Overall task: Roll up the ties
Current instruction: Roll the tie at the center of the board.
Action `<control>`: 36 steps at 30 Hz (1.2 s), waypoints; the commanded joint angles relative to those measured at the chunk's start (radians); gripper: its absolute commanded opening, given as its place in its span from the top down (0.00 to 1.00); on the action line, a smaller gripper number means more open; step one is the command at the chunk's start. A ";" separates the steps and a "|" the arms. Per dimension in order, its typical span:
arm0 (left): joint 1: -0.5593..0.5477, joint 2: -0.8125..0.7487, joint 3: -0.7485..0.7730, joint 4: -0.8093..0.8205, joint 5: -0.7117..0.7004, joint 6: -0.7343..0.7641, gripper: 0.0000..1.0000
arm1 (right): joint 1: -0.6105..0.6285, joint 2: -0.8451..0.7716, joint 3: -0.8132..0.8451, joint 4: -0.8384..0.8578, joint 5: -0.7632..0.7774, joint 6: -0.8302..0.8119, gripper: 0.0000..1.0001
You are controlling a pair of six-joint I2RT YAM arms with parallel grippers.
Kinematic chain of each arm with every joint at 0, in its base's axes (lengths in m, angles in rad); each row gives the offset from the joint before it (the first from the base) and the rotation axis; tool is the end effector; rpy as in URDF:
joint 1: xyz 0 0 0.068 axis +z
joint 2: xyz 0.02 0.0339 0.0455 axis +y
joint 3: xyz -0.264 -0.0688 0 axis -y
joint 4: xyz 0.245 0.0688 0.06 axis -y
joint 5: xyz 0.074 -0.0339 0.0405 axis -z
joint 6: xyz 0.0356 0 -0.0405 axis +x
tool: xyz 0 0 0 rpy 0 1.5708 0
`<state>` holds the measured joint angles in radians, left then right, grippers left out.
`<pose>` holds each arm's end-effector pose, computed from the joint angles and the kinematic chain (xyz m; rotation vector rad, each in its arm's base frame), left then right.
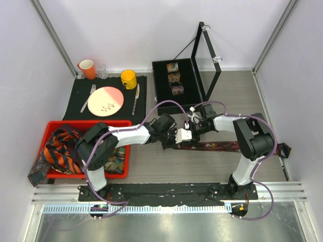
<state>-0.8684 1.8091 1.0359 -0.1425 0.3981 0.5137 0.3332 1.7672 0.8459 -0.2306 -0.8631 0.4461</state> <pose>0.2250 -0.2872 0.1572 1.7198 1.8113 -0.6442 0.2813 0.1260 0.1249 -0.1139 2.7683 1.3973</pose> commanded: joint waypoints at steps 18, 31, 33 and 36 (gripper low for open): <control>0.065 -0.037 -0.066 0.010 0.042 -0.049 0.47 | -0.020 0.120 -0.019 0.030 0.145 -0.121 0.99; 0.115 -0.067 -0.192 0.343 0.242 -0.087 0.14 | -0.069 0.138 -0.033 -0.007 0.182 -0.199 0.99; 0.115 -0.050 -0.178 0.368 0.242 -0.090 0.14 | -0.074 0.138 -0.030 -0.007 0.187 -0.201 0.99; 0.117 -0.013 -0.154 0.388 0.257 -0.112 0.16 | -0.074 0.144 -0.021 -0.016 0.200 -0.202 0.99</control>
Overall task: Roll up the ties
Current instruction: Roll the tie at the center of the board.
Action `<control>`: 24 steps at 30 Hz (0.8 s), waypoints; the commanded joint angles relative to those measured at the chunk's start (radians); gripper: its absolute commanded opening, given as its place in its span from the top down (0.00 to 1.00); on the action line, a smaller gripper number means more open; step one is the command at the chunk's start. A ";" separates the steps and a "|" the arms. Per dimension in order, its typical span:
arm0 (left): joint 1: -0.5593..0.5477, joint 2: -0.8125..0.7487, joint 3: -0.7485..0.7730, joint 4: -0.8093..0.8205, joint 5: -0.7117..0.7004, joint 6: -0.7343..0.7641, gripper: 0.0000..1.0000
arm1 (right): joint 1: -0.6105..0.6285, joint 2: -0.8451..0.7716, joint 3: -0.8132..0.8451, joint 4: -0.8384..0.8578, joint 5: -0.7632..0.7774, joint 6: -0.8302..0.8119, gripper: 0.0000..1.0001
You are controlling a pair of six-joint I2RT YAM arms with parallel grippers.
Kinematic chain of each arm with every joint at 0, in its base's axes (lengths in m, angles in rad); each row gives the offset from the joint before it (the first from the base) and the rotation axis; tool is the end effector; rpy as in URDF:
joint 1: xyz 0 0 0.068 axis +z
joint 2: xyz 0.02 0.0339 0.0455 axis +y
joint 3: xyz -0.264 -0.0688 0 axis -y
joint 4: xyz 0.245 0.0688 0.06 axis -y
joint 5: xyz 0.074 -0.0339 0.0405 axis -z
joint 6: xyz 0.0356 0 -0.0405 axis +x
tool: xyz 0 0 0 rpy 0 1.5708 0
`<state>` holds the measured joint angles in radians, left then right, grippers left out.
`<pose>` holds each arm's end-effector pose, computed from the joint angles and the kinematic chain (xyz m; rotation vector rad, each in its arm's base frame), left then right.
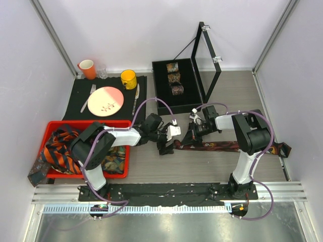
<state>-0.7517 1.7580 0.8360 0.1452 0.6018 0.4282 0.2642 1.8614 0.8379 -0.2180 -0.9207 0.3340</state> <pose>0.2337 -0.2460 0.1415 1.5378 1.7558 -0.8651 0.2873 0.1071 0.0980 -0.1308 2.7631 1.4414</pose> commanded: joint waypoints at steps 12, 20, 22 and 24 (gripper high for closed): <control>-0.049 0.100 0.081 0.129 0.090 -0.152 0.38 | -0.005 0.048 -0.011 -0.018 0.272 -0.085 0.99; -0.081 0.037 0.040 -0.011 -0.120 -0.063 0.82 | -0.006 0.003 0.004 -0.024 0.191 -0.056 0.94; -0.083 0.012 0.031 -0.057 -0.140 -0.040 0.83 | -0.017 -0.051 0.009 -0.063 0.163 -0.056 0.86; -0.089 -0.002 0.023 -0.099 -0.172 -0.010 0.84 | -0.029 -0.097 0.001 -0.076 0.138 -0.046 0.78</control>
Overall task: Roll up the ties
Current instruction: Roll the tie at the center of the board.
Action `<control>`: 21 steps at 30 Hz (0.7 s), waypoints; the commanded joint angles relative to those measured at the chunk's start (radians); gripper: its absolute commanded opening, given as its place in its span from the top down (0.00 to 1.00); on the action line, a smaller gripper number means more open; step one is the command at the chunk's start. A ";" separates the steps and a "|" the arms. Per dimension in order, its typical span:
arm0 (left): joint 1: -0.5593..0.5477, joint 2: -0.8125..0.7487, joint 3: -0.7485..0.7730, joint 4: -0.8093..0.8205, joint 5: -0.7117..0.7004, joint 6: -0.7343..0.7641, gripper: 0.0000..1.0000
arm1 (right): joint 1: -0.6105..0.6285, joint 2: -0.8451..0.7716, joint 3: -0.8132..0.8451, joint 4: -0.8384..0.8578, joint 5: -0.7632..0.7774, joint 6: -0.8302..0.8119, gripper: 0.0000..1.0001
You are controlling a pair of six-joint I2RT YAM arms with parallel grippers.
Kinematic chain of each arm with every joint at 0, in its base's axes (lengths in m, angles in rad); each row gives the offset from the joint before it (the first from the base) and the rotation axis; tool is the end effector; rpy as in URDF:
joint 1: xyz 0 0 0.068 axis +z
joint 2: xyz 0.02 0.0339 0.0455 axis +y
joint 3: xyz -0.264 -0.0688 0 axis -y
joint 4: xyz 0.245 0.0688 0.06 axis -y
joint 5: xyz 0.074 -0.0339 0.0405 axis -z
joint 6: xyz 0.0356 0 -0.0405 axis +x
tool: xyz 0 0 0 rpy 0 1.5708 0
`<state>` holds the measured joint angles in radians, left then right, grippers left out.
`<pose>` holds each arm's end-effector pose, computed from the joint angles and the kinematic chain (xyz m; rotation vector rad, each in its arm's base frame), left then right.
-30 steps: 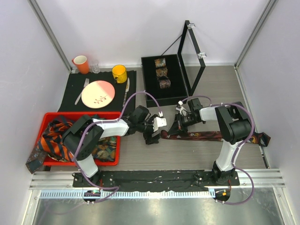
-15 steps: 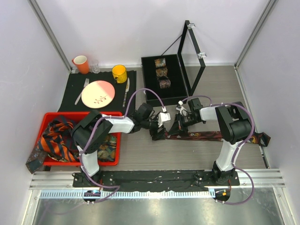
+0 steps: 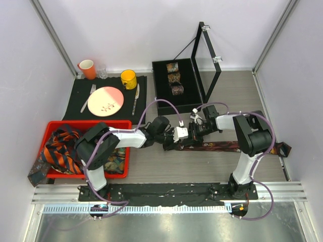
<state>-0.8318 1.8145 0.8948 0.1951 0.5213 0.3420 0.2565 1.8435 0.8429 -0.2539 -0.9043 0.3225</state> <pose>0.2283 -0.2769 0.1417 1.5081 1.7673 -0.8487 0.2867 0.1041 0.1026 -0.1230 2.7740 1.4148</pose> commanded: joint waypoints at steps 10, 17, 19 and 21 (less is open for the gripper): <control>-0.058 -0.057 -0.014 -0.187 -0.201 0.098 0.79 | 0.015 -0.175 -0.030 -0.004 -0.007 0.110 0.59; -0.061 -0.041 0.004 -0.187 -0.207 0.098 0.78 | 0.061 -0.118 -0.019 0.024 0.033 0.133 0.51; -0.064 -0.037 0.007 -0.187 -0.210 0.098 0.77 | 0.075 -0.099 -0.015 0.047 0.047 0.148 0.51; -0.064 -0.034 0.010 -0.190 -0.213 0.098 0.77 | 0.089 -0.075 -0.007 0.064 0.057 0.148 0.53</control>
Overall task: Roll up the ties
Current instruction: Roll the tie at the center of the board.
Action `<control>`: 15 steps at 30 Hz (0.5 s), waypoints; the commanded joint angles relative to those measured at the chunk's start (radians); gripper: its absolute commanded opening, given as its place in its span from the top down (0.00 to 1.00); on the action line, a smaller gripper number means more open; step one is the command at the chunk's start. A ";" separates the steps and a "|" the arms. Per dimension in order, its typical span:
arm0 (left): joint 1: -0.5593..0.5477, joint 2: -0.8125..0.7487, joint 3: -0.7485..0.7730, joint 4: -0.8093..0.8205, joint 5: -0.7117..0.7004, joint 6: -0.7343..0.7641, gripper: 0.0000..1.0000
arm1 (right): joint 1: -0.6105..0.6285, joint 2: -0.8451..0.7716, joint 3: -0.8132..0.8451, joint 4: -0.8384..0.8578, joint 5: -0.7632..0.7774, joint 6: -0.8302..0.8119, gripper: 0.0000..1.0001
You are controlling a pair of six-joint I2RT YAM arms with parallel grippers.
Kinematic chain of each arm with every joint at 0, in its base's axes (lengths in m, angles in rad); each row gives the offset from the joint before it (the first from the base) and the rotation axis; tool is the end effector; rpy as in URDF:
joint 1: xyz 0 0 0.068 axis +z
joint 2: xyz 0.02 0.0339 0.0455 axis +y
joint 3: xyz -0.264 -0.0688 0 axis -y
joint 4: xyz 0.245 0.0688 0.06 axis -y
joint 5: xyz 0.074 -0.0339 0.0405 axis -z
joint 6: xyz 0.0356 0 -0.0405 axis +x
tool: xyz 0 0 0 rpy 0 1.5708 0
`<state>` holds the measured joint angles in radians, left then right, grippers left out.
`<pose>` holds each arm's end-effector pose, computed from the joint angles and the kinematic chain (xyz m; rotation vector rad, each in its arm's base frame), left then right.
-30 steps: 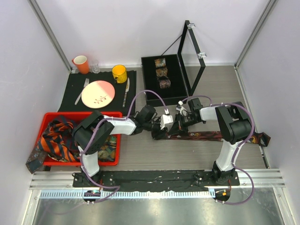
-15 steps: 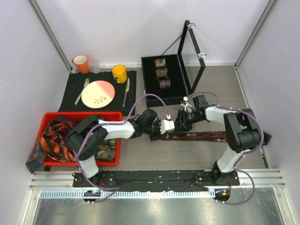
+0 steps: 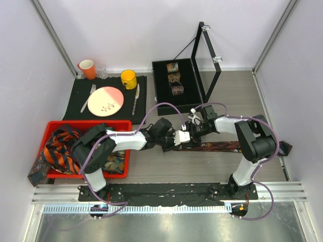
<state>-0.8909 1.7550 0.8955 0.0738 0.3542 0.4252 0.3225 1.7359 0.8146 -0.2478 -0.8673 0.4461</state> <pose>0.2102 -0.2797 0.1507 1.5952 1.7753 -0.6419 0.2734 0.1200 0.1258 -0.0896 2.7806 1.4004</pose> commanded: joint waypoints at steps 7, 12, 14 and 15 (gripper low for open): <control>-0.005 0.031 0.014 -0.071 -0.040 0.024 0.74 | 0.029 0.086 0.032 0.028 0.080 -0.024 0.96; 0.044 0.005 -0.021 -0.039 0.110 -0.009 0.46 | 0.000 0.120 0.023 -0.025 0.100 -0.089 0.99; 0.091 -0.002 -0.036 0.025 0.184 -0.058 0.37 | -0.014 0.146 0.015 -0.034 0.108 -0.113 0.99; 0.101 -0.006 -0.058 0.052 0.216 -0.069 0.34 | -0.028 0.155 0.014 -0.047 0.117 -0.131 0.99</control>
<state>-0.8577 1.7569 0.8860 0.0605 0.4129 0.4122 0.3260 1.8267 0.8383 -0.2401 -0.8783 0.4164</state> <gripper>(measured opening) 0.595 0.033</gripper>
